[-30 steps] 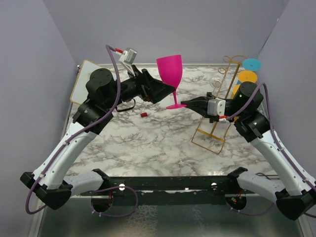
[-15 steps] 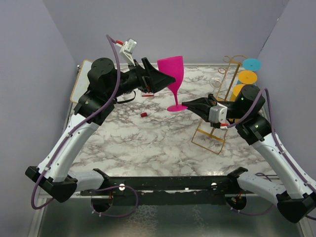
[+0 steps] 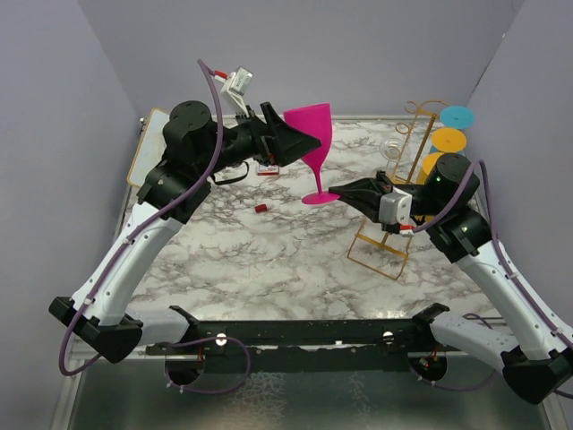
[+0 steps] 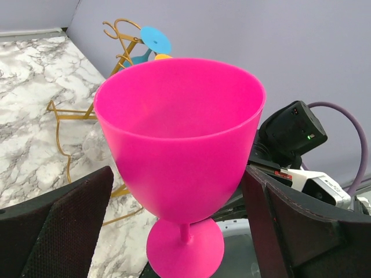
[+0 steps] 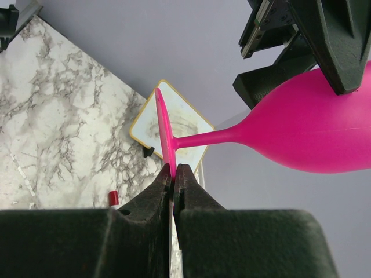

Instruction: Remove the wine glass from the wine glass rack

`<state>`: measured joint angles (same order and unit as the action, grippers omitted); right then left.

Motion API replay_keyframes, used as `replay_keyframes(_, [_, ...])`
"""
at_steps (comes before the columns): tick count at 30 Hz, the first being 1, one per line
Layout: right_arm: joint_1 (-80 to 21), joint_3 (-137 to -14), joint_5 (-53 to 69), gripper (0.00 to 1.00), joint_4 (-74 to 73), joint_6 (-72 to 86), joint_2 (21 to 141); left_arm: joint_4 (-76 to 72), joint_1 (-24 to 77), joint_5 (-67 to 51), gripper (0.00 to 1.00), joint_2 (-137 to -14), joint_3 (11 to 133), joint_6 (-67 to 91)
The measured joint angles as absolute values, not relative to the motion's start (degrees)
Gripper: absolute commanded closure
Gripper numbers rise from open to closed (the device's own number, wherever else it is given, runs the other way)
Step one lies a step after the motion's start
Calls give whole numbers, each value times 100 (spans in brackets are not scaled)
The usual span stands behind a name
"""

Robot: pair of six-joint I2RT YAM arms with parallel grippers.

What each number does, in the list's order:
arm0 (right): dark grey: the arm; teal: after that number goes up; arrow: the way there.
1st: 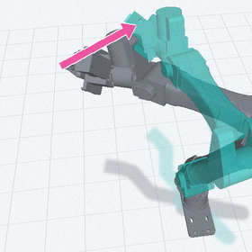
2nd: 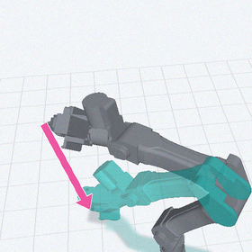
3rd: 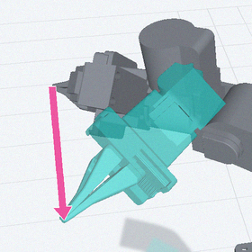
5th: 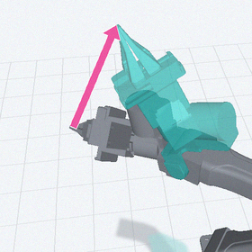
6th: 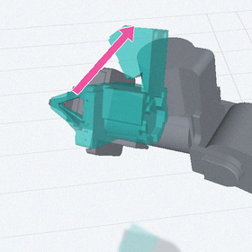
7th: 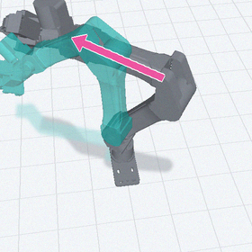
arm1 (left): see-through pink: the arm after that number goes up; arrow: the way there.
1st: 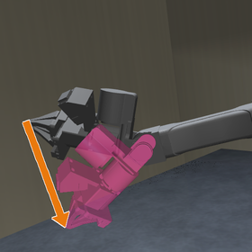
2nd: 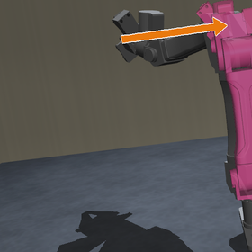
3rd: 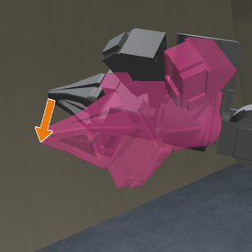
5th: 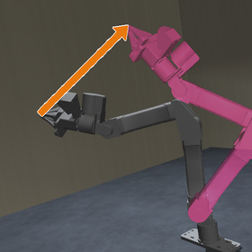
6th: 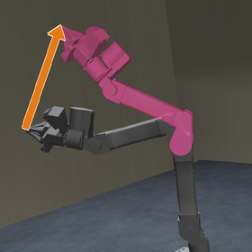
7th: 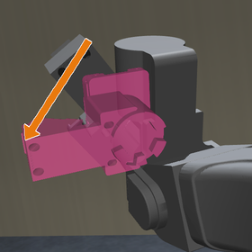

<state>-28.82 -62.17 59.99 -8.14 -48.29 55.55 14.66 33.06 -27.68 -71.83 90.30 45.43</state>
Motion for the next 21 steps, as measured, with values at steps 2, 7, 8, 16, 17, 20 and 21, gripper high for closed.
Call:
replay_keyframes(2, [-2882, -6217, 6012, 99, -814, -4827, 5564, 1457, 3306, -2768, 13, -7231, 9052, 4530])
replay_keyframes(7, [-2882, -6217, 6031, 99, -814, -4814, 5610, 1387, 3306, -2770, 11, -7284, 9052, 4523])
replay_keyframes(8, [-2884, -6217, 6042, 99, -814, -4814, 5614, 1365, 3306, -2770, 10, -7286, 9052, 4525])
replay_keyframes(16, [-2893, -6217, 6128, 99, -814, -4812, 5625, 1199, 3306, -2773, 13, -7352, 9052, 4528])
replay_keyframes(17, [-2893, -6217, 6128, 99, -816, -4812, 5629, 1197, 3306, -2773, 15, -7365, 9052, 4530])
replay_keyframes(20, [-2893, -6217, 6128, 99, -843, -4807, 5647, 1186, 3306, -2773, 19, -7404, 9052, 4528])
replay_keyframes(21, [-2893, -6217, 6128, 99, -851, -4807, 5651, 1188, 3306, -2773, 20, -7406, 9052, 4523])
